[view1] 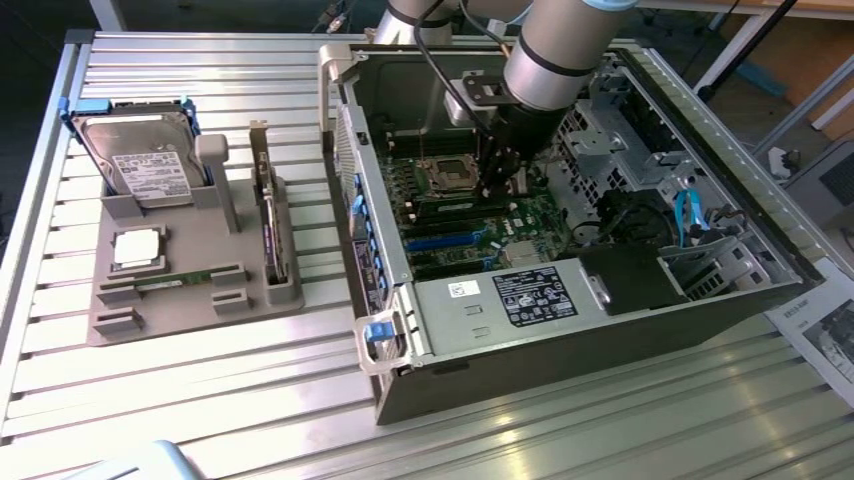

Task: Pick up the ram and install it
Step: 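Insert the ram into the slot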

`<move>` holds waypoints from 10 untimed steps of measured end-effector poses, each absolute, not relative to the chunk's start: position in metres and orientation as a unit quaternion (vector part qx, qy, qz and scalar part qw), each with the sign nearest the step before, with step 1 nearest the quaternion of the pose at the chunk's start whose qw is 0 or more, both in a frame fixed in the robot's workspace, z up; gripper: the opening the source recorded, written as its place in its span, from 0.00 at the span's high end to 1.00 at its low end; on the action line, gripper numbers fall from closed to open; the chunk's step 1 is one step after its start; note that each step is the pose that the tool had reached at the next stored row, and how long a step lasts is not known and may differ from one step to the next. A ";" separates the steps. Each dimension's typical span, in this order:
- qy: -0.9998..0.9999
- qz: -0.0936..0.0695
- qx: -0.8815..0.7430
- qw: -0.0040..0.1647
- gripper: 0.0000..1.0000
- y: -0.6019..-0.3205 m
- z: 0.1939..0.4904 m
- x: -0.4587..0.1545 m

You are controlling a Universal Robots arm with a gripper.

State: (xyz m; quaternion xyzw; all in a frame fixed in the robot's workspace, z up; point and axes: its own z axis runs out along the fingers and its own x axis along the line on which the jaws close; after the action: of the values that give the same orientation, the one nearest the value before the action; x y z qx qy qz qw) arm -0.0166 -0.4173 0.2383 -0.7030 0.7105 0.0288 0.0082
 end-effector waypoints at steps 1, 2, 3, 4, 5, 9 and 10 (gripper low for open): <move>0.711 0.029 -0.703 0.008 0.88 -0.417 0.238 -0.017; 0.711 0.029 -0.703 0.008 0.88 -0.417 0.238 -0.017; 0.711 0.029 -0.703 0.008 0.88 -0.417 0.238 -0.017; 0.711 0.029 -0.703 0.008 0.88 -0.417 0.237 -0.017; 0.711 0.029 -0.703 0.008 0.88 -0.417 0.237 -0.017; 0.711 0.029 -0.703 0.008 0.88 -0.417 0.236 -0.017; 0.711 0.029 -0.703 0.008 0.88 -0.417 0.236 -0.017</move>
State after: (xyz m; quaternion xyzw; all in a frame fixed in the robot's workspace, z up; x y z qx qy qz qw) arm -0.0166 -0.4173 0.2364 -0.7030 0.7105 0.0288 0.0083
